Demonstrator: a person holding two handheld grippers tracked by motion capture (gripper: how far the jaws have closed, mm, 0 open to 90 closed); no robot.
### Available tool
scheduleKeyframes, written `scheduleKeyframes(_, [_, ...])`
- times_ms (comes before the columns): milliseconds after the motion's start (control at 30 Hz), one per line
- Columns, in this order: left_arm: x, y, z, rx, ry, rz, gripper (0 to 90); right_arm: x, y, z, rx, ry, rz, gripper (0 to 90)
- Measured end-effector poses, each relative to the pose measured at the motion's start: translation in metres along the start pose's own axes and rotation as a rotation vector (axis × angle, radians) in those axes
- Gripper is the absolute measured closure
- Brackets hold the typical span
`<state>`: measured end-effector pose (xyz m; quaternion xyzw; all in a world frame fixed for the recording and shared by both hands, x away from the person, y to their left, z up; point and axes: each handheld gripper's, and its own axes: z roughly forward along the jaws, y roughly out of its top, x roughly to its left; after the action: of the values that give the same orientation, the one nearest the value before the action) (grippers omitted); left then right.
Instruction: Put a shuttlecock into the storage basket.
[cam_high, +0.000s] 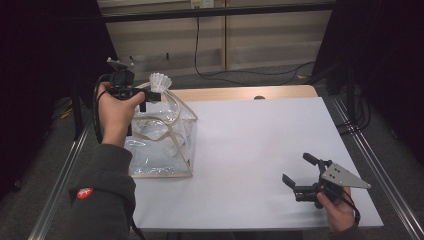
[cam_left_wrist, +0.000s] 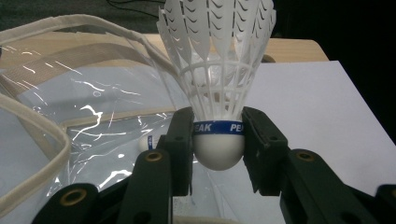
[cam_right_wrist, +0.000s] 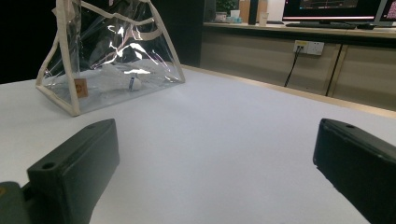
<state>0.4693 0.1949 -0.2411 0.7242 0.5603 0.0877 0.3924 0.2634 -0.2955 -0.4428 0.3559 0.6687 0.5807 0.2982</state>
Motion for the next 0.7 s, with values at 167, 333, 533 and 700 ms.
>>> scheduleKeyframes(167, [0.0031, -0.0009, 0.0005, 0.002, 0.008, 0.005, 65.4, 0.0002, 0.0001, -0.0001, 0.001, 0.002, 0.000, 0.3])
scheduleKeyframes(333, [0.0046, -0.0015, 0.0018, -0.004, 0.017, 0.004, 65.4, 0.0003, 0.0000, 0.0001, 0.001, 0.002, 0.002, 0.3])
scheduleKeyframes(533, [0.0052, -0.0021, 0.0034, -0.011, 0.023, -0.006, 65.4, 0.0000, 0.0000, 0.0000, 0.001, 0.001, -0.001, 0.3])
scheduleKeyframes(700, [0.0068, -0.0029, 0.0043, -0.015, 0.029, -0.001, 65.4, 0.0000, 0.0001, -0.0001, 0.000, 0.001, -0.001, 0.3])
